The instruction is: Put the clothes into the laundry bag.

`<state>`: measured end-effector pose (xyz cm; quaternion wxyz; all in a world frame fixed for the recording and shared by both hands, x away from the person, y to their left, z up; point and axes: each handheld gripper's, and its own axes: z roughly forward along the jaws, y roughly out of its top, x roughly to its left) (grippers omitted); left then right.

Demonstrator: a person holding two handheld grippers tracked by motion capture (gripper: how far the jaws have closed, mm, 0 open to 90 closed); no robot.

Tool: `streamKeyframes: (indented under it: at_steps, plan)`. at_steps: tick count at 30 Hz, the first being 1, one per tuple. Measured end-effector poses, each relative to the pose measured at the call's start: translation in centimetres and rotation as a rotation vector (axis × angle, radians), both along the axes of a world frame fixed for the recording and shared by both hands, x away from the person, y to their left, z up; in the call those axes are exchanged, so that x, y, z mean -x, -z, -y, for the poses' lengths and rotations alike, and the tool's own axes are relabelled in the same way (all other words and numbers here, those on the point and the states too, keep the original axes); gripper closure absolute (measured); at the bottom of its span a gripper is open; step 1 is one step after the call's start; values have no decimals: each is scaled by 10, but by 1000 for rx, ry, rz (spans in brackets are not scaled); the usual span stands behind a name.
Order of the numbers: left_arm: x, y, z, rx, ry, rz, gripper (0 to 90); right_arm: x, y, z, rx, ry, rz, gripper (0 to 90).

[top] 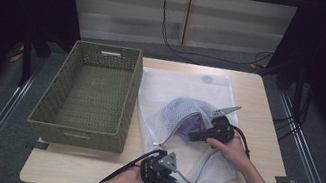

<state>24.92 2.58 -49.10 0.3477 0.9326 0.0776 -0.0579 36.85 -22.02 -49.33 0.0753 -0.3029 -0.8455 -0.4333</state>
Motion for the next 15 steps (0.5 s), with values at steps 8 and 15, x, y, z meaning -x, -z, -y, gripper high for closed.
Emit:
streamKeyframes:
  at_steps: [8, 15]
  plan:
    - [-1, 0, 0, 1, 6, -5, 881, -13, 15, 0, 63, 62, -14, 900]
    - [-3, 0, -2, -7, 8, -10, 880, -25, 17, 3, 57, 124, -1, 900]
